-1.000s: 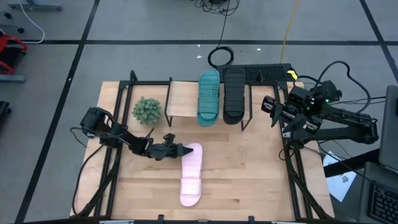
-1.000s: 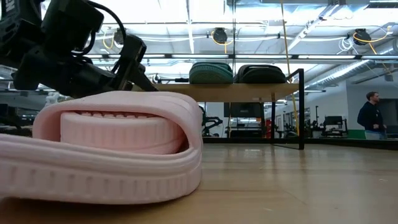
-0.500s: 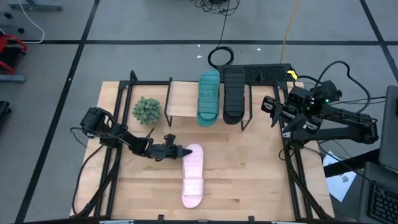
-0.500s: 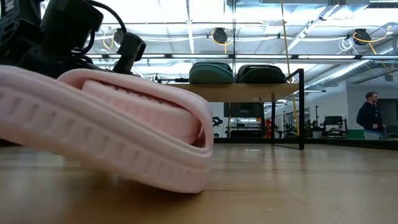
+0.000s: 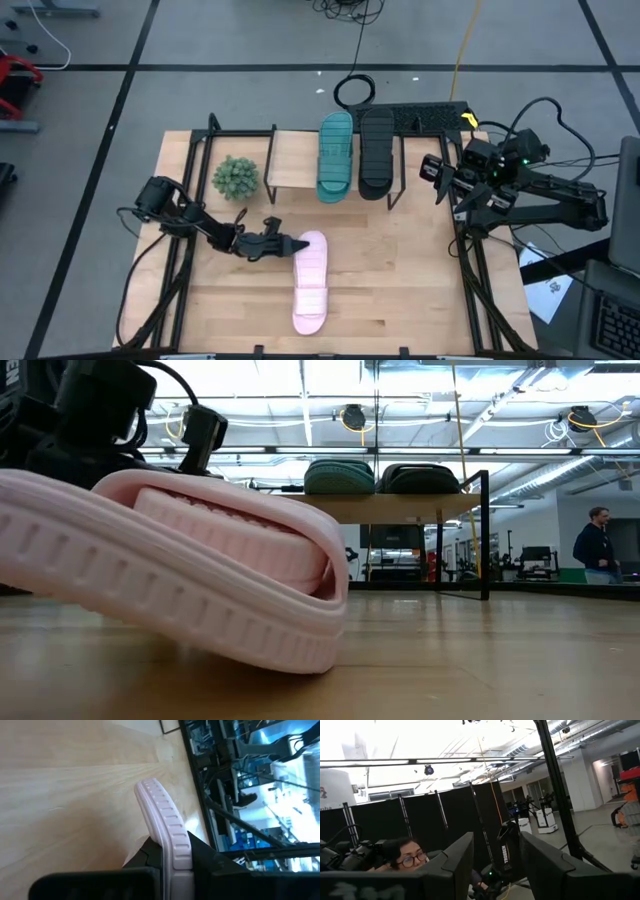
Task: Pick and place slides into the shelf
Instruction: Put the pair of pink slides on the shelf
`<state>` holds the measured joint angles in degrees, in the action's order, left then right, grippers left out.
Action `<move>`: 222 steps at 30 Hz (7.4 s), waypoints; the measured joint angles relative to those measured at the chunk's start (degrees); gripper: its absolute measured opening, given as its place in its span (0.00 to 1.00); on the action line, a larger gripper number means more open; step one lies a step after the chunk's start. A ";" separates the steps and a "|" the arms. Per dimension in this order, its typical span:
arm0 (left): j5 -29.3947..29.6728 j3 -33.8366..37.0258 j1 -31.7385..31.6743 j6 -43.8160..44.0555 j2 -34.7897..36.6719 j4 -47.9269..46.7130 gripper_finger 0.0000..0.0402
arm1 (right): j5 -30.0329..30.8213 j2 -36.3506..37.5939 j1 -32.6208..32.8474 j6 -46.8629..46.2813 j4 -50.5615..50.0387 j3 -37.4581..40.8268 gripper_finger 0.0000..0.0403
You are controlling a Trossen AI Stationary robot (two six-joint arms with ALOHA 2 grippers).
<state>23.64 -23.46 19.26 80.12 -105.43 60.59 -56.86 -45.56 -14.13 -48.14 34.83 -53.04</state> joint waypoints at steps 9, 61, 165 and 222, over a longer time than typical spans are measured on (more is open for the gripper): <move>4.49 0.09 2.55 -1.07 -0.07 6.56 0.10 | 0.24 0.00 0.00 -1.92 0.02 0.00 0.38; -20.35 -32.19 -25.97 -31.41 55.33 -61.00 0.09 | 7.79 -2.97 0.00 -1.01 0.40 0.00 0.38; -77.88 -38.25 -76.01 -11.24 13.97 -43.45 0.08 | 28.58 0.37 -0.42 -3.59 7.82 0.00 0.38; -76.00 -38.23 -75.90 -25.53 13.90 -55.99 0.08 | 31.59 -0.76 -0.46 -1.73 7.85 0.00 0.38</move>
<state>-52.36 -61.69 -56.64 54.59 -91.53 4.60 -25.27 -46.33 -14.59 -49.87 42.68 -53.04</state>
